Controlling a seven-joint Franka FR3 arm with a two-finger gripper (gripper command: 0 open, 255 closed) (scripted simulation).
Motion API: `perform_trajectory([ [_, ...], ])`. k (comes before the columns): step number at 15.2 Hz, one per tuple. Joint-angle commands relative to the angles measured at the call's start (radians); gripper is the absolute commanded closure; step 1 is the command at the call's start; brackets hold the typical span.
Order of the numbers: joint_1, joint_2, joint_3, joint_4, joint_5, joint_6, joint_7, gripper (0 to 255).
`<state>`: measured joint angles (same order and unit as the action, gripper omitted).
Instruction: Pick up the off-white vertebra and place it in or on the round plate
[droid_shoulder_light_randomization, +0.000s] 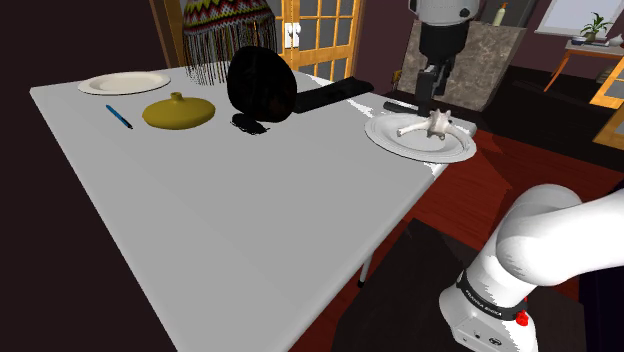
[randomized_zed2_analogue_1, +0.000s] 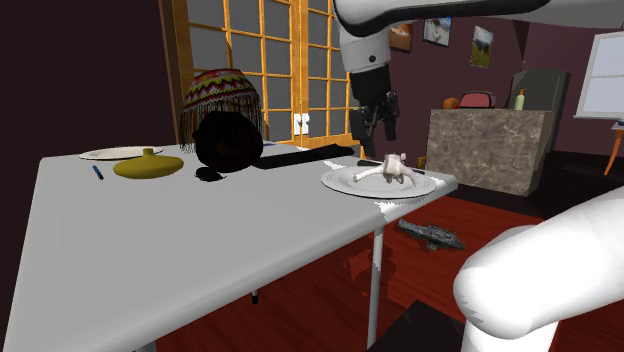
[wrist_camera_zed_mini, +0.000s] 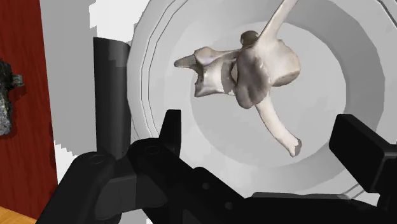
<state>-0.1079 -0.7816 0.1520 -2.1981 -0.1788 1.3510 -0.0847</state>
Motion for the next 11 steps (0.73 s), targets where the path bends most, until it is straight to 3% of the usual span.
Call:
perform_trajectory([
  [1,-0.02,-0.007,0.001,0.031,0.011,-0.067,0.031,0],
  [11,-0.014,-0.062,-0.019,-0.104,0.003,0.016,0.03,0],
])
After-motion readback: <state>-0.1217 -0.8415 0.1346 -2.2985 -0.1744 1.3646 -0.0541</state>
